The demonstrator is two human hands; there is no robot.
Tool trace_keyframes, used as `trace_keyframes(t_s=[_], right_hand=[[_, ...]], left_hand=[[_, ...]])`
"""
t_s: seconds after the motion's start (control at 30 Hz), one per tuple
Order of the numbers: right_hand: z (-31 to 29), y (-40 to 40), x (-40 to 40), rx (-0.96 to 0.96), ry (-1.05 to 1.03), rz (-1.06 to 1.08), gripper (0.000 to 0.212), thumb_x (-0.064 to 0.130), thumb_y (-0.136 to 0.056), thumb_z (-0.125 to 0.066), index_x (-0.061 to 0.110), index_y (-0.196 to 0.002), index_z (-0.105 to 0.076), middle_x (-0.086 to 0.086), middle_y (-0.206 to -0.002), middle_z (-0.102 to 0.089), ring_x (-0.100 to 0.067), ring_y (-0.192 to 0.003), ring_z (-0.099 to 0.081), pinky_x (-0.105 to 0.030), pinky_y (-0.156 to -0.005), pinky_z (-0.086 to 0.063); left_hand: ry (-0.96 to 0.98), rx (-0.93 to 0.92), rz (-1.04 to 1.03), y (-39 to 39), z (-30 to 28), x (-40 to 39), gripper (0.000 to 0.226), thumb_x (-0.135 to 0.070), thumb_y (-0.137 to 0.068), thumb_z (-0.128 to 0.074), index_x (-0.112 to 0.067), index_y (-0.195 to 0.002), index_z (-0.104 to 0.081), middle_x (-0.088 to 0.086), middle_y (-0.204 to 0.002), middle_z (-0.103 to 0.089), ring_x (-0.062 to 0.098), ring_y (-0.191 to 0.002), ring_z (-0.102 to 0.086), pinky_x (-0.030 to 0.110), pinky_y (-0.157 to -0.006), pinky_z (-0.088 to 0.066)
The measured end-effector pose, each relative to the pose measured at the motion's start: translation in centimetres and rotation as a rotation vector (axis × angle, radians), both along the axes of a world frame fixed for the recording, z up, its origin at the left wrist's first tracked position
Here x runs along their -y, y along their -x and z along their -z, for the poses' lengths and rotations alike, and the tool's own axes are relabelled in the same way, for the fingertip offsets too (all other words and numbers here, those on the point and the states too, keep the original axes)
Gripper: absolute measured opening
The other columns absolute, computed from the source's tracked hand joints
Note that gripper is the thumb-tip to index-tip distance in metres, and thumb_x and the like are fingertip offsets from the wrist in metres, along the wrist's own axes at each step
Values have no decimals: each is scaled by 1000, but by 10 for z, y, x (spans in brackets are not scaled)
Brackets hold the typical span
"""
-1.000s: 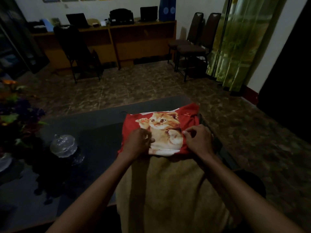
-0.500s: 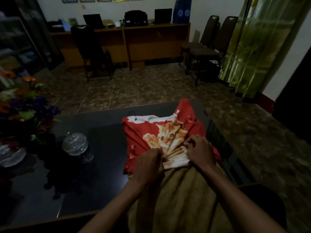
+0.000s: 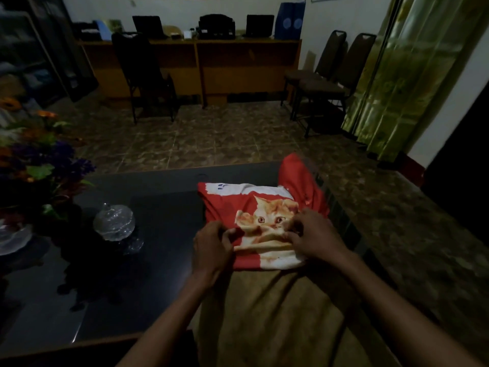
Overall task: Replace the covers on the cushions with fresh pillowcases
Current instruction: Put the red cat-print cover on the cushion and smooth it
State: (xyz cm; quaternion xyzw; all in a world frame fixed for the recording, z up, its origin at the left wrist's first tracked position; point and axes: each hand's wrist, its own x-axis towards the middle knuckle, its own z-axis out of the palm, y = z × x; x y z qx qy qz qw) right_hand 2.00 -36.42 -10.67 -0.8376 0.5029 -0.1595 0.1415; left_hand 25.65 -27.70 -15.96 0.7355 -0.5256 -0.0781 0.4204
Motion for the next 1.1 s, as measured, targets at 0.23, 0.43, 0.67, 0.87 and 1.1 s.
trace_keyframes(t_s=[0.23, 0.43, 0.67, 0.87, 1.1], right_hand=[[29, -79, 4, 146, 45, -63, 13, 43, -84, -70, 31, -86, -74, 8, -95, -62, -19, -96, -57, -41, -86, -48], [36, -76, -1, 89, 115, -50, 8, 34, -88, -70, 29, -88, -76, 4, -93, -66, -25, -93, -61, -40, -83, -48], [46, -102, -21, 29, 105, -107, 53, 77, -75, -58, 41, -111, -72, 9, -121, -62, -25, -115, -53, -45, -95, -45], [45, -106, -10, -63, 179, 36, 18, 45, -79, -76, 34, -93, -76, 5, -117, -62, -24, -117, -48, -45, -96, -36], [31, -118, -30, 15, 183, -110, 24, 36, -79, -78, 33, -102, -73, 4, -119, -61, -20, -112, -52, -41, -94, -44]], left_hand=[[18, 54, 87, -15, 8, -38, 9, -23, -88, -72, -22, -79, -70, -10, -77, -68, 3, -71, -62, 29, -65, -50], [-8, -290, -161, -33, 27, -44, 19, -17, -85, -77, -21, -104, -74, -14, -94, -67, -12, -82, -59, -4, -71, -38], [-72, -349, -261, -45, 42, -54, 7, -21, -84, -76, -24, -78, -75, -12, -78, -73, 2, -78, -68, 22, -73, -54], [-221, -228, -102, -48, 54, -79, 20, -18, -82, -73, -30, -66, -68, -18, -66, -67, -2, -73, -67, 18, -68, -53], [-225, -257, -16, -60, 49, -80, 8, -18, -84, -73, -25, -81, -73, -20, -68, -67, -13, -69, -63, 6, -65, -44]])
